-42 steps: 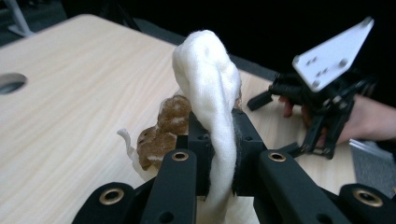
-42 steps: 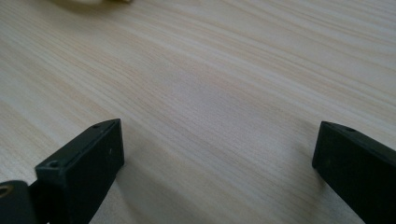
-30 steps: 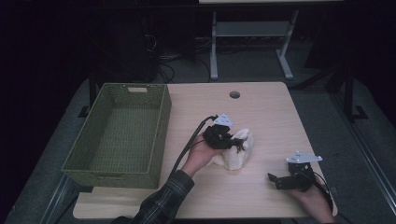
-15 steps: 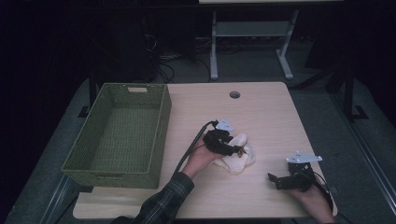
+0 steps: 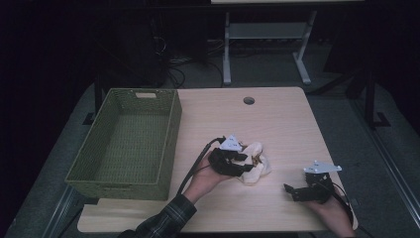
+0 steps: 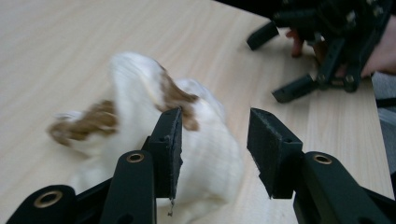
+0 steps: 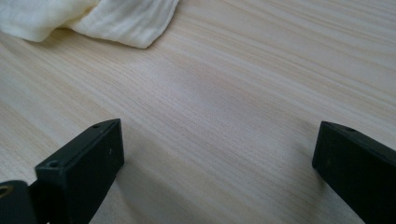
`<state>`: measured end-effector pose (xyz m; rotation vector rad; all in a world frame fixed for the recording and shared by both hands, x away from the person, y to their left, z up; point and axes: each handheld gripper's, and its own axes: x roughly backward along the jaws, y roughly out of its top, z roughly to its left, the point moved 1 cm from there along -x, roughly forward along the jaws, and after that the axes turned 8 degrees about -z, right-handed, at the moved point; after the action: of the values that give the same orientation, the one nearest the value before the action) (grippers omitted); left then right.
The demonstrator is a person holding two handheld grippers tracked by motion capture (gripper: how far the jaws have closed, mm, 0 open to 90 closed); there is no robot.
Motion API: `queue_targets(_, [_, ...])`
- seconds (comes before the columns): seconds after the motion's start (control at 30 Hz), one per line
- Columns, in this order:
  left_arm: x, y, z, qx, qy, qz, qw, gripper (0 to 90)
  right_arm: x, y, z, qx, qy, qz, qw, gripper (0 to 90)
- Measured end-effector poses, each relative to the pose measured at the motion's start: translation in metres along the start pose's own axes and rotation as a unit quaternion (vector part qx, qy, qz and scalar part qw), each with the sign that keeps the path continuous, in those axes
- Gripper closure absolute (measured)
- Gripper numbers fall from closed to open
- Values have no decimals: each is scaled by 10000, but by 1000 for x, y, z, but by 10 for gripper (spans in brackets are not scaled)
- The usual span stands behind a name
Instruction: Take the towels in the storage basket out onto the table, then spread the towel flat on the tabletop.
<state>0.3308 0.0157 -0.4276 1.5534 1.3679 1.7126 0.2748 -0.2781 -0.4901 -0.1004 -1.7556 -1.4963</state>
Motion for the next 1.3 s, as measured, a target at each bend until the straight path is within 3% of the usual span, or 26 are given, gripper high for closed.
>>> queue_targets(0.13, [-15,-10,-11,-210,-29,153,9997,540,0,0,0,0,-1,-1,10000,16])
queue_targets(0.37, [-39,-27,-14,-288,141,507,9982,527,0,0,0,17,-6,-9,10000,16])
queue_targets(0.47, [-43,-30,-12,-327,215,624,9973,582,0,0,0,20,-5,-10,10000,17])
queue_targets(0.57, [-44,-31,-11,-393,324,619,9968,697,0,0,0,22,-6,-10,10000,16])
queue_targets(0.7, [-40,-30,-6,-162,274,570,9979,851,0,0,0,24,-3,-13,10000,16])
queue_targets(0.83, [-35,-26,-5,-48,177,497,9986,863,0,0,0,24,-3,-13,10000,17])
queue_targets(1.0, [-20,-11,-5,36,109,211,9997,863,0,0,0,20,-4,-11,10000,17])
queue_targets(1.3, [8,9,8,90,206,-119,9997,864,0,0,0,19,-5,-11,10000,17])
